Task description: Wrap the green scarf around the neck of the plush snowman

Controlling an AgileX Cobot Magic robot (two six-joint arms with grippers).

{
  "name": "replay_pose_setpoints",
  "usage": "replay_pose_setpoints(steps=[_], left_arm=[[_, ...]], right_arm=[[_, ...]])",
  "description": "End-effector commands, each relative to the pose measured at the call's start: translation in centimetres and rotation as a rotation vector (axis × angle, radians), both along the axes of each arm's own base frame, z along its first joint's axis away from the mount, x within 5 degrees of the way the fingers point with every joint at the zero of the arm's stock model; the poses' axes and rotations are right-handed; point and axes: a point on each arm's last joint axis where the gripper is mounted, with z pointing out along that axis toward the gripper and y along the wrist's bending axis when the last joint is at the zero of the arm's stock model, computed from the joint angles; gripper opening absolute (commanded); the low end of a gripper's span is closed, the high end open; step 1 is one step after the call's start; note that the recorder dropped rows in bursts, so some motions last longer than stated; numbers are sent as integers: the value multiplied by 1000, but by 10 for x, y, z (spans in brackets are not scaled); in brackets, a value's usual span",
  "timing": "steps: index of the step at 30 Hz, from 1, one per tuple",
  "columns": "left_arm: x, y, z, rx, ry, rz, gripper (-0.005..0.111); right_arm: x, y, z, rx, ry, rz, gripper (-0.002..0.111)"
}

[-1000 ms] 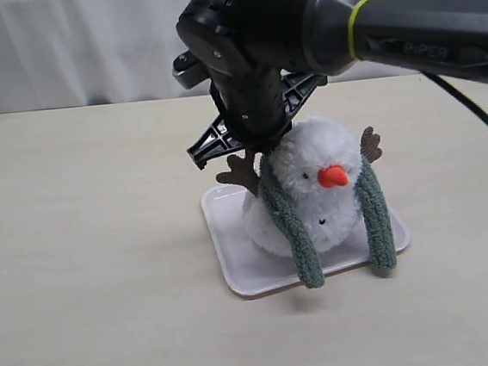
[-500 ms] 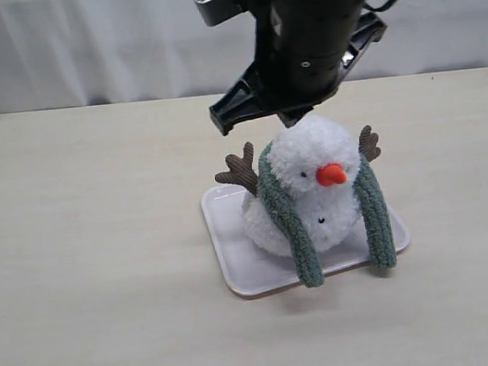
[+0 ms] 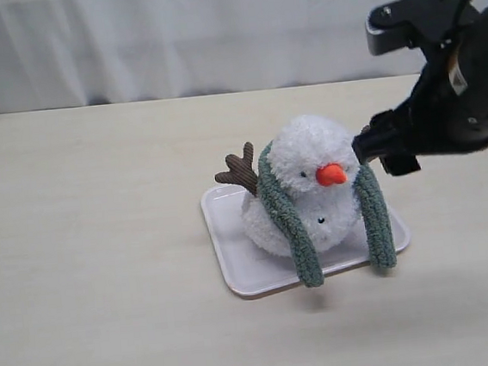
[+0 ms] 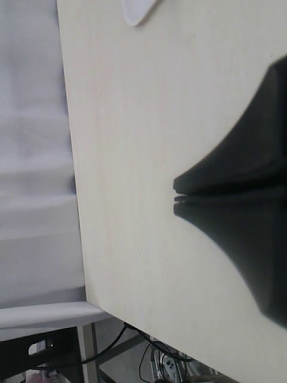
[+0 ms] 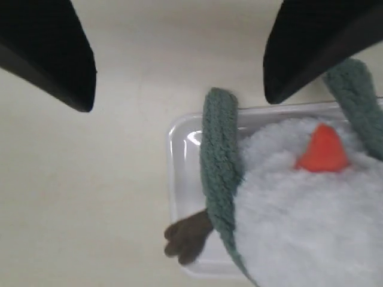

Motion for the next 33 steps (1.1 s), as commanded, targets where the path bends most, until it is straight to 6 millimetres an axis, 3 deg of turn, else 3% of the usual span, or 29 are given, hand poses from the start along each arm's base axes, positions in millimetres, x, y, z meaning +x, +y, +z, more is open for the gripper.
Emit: replay_pose_setpoints(steps=[1,4,14,18,22,24,33], left_arm=[[0,0,0,-6,-12,4,0],[0,0,0,-6,-12,4,0],[0,0,0,-6,-12,4,0],[0,0,0,-6,-12,4,0],[0,0,0,-6,-12,4,0],[0,0,0,-6,-12,4,0],[0,0,0,-6,-12,4,0]], right_arm=[[5,-14,-43,30,28,-15,74],[11,-17,-71,71,12,4,70],[42,-3,-130,129,14,82,64],[46,0,-145,130,39,90,48],[46,0,-145,132,36,92,15],[46,0,-139,151,20,68,4],[26,-4,-97,254,7,-34,4]])
